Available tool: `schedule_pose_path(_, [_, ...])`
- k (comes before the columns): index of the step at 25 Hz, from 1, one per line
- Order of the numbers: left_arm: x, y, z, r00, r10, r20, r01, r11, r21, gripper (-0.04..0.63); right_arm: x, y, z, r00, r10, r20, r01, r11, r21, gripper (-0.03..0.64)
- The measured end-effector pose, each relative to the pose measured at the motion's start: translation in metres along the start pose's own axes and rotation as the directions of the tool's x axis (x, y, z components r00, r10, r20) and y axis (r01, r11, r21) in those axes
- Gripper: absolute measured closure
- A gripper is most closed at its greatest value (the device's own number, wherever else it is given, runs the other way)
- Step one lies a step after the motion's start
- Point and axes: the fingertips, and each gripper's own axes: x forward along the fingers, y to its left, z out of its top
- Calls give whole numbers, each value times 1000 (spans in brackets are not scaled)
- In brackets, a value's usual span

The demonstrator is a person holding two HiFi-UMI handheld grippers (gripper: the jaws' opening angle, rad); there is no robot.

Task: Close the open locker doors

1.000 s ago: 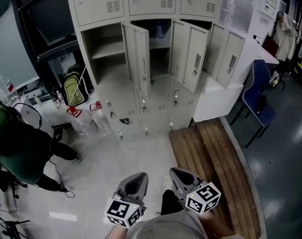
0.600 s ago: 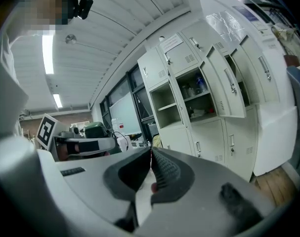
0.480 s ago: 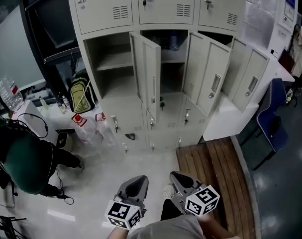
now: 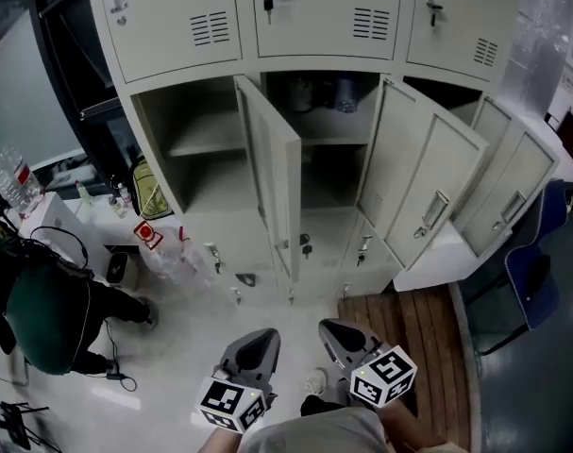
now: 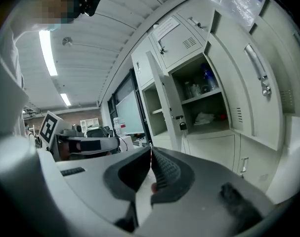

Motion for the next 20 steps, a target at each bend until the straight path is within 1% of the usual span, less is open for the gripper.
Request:
schedule_pose_path(4, [33, 20, 11, 999, 38, 10, -38, 999, -11, 574, 24, -30, 13, 999, 40, -2, -40, 999, -14, 589])
schedule_pose_path(6, [44, 29, 15, 998, 62, 25, -62, 998, -13, 574, 33, -39, 19, 998, 64, -9, -65, 998, -23, 589])
schedule_pose_path(10, [61, 37, 22, 996, 85, 36, -85, 996, -14, 574, 48, -55, 30, 995, 94, -15, -95, 995, -39, 589])
schedule_pose_path(15, [68, 47, 26, 994, 105, 31, -104, 994, -24, 574, 57, -69, 34, 995, 97, -26, -98, 994, -38, 589])
schedule_pose_path(20, [74, 61, 27, 995, 94, 22, -93, 995, -39, 574, 62, -85, 38, 998, 62, -17, -63, 998, -28, 589])
